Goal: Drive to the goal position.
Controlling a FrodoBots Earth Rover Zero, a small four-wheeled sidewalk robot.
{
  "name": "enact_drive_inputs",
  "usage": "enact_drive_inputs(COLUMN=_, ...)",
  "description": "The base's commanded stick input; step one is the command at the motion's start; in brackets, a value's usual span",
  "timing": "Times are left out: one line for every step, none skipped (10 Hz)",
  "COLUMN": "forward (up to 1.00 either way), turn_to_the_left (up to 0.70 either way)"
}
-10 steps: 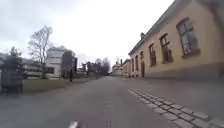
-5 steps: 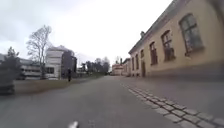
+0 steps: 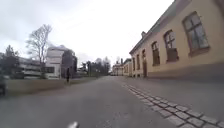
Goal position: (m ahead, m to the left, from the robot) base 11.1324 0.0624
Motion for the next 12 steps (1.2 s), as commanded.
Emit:
enact_drive_inputs(forward=0.70, turn_to_the_left=0.00)
enact_drive_inputs(forward=0.70, turn_to_the_left=0.00)
enact_drive_inputs(forward=0.70, turn_to_the_left=0.00)
enact_drive_inputs(forward=0.70, turn_to_the_left=0.00)
enact_drive_inputs(forward=0.70, turn_to_the_left=0.00)
enact_drive_inputs(forward=0.70, turn_to_the_left=0.00)
enact_drive_inputs(forward=0.70, turn_to_the_left=0.00)
enact_drive_inputs(forward=0.70, turn_to_the_left=0.00)
enact_drive_inputs(forward=0.70, turn_to_the_left=0.00)
enact_drive_inputs(forward=0.70, turn_to_the_left=0.00)
enact_drive_inputs(forward=0.70, turn_to_the_left=0.00)
enact_drive_inputs(forward=0.70, turn_to_the_left=0.00)
